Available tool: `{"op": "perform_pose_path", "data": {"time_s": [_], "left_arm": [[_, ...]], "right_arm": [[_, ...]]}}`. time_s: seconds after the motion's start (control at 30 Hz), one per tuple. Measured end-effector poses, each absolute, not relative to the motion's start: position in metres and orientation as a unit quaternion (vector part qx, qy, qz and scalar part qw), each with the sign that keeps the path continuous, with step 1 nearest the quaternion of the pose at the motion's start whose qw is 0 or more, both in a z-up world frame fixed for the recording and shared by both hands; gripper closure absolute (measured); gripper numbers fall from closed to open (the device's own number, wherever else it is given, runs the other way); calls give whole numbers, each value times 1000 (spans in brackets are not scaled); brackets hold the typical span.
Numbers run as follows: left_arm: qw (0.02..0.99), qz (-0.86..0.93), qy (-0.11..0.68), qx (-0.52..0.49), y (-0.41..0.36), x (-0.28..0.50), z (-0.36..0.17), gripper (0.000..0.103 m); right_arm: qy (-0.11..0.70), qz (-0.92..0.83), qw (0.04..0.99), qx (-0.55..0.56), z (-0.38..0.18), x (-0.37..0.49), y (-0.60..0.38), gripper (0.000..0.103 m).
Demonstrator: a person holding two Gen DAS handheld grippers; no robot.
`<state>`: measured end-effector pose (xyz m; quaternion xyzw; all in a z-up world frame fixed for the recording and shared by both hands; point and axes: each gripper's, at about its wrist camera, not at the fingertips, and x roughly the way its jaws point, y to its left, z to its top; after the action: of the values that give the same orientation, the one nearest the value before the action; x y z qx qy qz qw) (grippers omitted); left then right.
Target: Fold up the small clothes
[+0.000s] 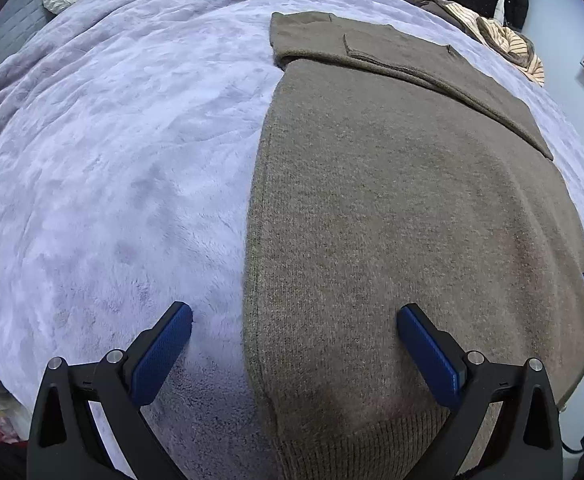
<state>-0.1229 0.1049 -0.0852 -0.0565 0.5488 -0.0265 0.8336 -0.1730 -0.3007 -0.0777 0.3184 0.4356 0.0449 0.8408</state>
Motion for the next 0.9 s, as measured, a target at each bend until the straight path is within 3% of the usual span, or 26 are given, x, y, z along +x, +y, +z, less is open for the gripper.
{"op": "perform_pose_path", "data": {"time_s": [0.23,0.5,0.8,0.9], "left_arm": [[827,-127,541,-89,119,-134,-78,0],[798,-206,557,-104,116,-142,-77,0],[784,-237,563,-112,111,-152,-76,0],[779,-245,565,-121,111,-155,-75,5]], "right_arm": [[412,83,837,351,-70,-193,-326,45],[417,107,819,380,-82,-226,-349,45],[439,243,750,431,-108,-238,-320,43],[455,275,729,430,-116,-236,-302,43]]}}
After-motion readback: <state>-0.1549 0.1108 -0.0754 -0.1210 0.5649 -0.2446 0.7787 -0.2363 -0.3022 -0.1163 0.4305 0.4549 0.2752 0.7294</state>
